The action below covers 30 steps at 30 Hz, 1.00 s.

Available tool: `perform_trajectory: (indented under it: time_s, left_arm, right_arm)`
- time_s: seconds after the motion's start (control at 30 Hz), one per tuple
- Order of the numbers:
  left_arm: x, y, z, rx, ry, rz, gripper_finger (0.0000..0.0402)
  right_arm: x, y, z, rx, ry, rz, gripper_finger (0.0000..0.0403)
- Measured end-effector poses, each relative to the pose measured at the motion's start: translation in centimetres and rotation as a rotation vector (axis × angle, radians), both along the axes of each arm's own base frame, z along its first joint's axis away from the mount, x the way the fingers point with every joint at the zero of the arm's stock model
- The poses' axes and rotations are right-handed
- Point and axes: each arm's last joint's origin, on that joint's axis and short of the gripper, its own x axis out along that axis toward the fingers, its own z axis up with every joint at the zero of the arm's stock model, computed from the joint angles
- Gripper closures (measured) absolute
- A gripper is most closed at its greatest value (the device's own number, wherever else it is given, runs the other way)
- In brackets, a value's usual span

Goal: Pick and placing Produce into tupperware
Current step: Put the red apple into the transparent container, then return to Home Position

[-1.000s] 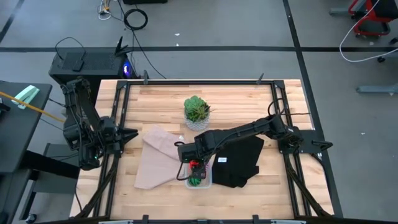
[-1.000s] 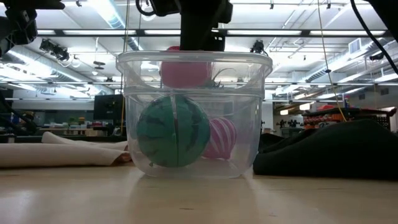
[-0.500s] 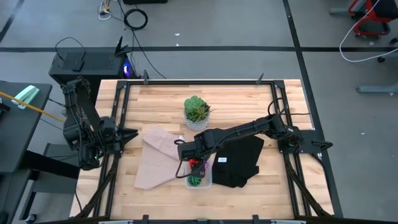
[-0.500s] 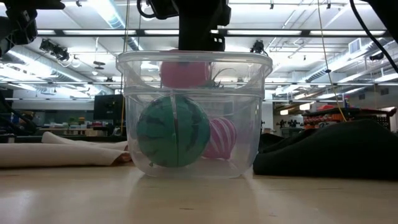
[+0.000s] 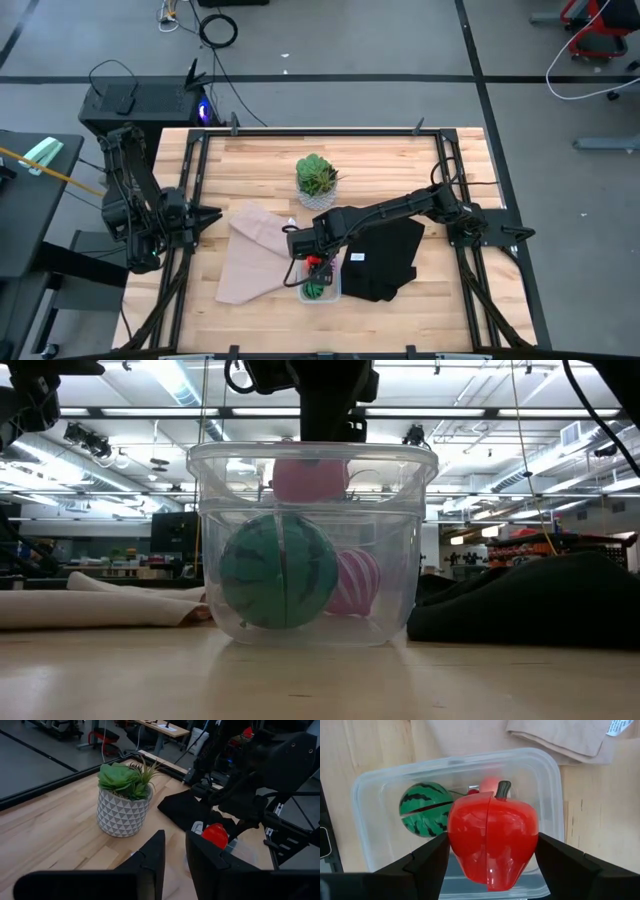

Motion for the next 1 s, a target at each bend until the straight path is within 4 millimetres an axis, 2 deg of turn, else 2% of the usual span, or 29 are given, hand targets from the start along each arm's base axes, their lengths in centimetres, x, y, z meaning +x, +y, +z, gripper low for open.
perform_trajectory:
  time_s: [0.37, 0.73, 0.87, 1.0]
  left_arm:
    - [0.0, 0.0, 0.0, -0.007, -0.003, 0.001, 0.0319]
    - [0.0, 0.0, 0.0, -0.01, -0.004, 0.001, 0.0326]
    - [0.0, 0.0, 0.0, -0.01, -0.004, 0.001, 0.0323]
    - [0.0, 0.0, 0.0, -0.01, -0.004, 0.001, 0.0323]
  right_arm:
    - [0.0, 0.1, 0.0, 0.018, 0.004, 0.005, 0.0101]
    - [-0.3, 0.2, 0.0, 0.026, 0.032, -0.035, 0.0106]
    - [-0.6, 0.3, 0.4, 0.028, 0.034, -0.04, 0.0142]
    - [-1.1, 0.0, 1.4, 0.031, 0.031, -0.027, 0.022]
